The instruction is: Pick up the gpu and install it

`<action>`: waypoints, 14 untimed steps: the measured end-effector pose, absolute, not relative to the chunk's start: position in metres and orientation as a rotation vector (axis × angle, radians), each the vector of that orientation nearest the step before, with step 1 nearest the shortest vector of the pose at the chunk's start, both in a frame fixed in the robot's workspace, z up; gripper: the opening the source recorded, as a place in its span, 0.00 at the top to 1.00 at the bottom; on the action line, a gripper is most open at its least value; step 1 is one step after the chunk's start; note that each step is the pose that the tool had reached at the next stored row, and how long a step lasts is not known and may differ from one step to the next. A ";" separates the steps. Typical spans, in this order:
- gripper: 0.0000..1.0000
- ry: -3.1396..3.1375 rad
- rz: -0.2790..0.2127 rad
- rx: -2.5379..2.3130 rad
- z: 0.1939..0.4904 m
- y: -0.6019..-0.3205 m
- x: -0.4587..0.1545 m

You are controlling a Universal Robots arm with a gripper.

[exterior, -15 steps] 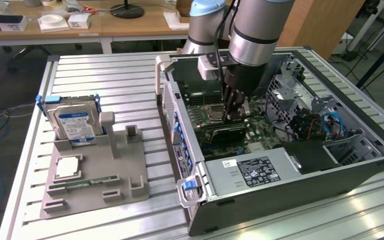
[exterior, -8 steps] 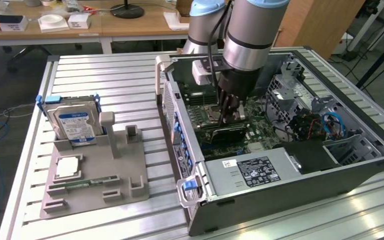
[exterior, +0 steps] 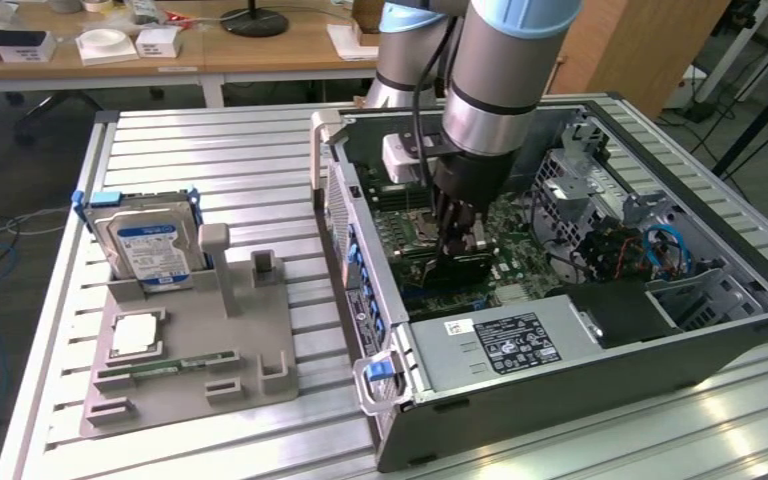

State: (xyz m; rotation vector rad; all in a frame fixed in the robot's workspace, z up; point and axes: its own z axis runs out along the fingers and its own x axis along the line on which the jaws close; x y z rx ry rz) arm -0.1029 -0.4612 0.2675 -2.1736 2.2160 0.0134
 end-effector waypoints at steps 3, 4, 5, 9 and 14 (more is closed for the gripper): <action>0.89 2.217 0.013 -2.174 0.262 -0.461 -0.104; 0.89 2.217 0.012 -2.175 0.261 -0.461 -0.104; 0.89 2.217 0.012 -2.175 0.260 -0.461 -0.104; 0.89 2.217 0.013 -2.174 0.259 -0.461 -0.104; 0.89 2.215 0.012 -2.171 0.265 -0.460 -0.107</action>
